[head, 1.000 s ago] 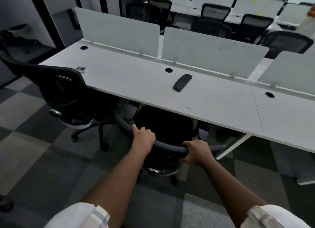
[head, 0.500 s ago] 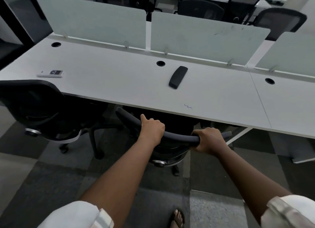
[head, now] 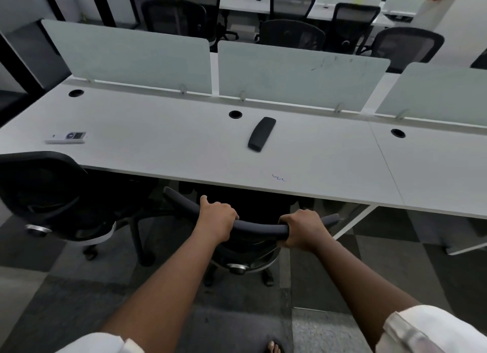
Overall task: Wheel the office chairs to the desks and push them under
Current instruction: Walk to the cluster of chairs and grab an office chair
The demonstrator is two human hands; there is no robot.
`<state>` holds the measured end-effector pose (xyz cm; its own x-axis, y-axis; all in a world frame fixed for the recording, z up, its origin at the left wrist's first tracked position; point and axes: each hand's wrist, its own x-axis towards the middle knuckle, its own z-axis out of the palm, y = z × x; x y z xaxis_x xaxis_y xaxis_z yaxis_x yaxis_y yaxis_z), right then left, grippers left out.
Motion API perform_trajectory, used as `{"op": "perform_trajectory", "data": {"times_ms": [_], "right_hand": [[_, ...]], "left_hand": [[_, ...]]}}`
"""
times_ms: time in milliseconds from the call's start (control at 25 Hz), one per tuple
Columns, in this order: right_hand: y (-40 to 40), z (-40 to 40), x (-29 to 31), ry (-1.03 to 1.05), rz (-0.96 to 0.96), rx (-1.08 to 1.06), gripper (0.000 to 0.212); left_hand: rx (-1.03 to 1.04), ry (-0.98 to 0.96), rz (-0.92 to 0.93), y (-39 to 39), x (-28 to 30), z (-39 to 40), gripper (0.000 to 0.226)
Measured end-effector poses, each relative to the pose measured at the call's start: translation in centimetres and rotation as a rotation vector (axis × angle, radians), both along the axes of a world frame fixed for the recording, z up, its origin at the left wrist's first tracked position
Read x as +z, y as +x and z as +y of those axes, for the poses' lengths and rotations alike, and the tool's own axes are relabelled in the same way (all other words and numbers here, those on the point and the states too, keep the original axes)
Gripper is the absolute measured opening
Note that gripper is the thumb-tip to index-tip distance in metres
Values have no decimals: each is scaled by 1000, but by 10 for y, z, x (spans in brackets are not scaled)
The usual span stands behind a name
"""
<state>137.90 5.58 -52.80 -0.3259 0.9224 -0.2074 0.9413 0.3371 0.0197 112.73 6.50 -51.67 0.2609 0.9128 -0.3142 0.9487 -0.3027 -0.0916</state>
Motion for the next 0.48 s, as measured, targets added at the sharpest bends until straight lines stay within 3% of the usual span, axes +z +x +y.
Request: {"op": "perform_trajectory", "data": {"times_ms": [480], "right_hand": [[14,-67,1,-13,-54,10,37]], "left_hand": [[-62,2,-14,16,2,-61,52]]}}
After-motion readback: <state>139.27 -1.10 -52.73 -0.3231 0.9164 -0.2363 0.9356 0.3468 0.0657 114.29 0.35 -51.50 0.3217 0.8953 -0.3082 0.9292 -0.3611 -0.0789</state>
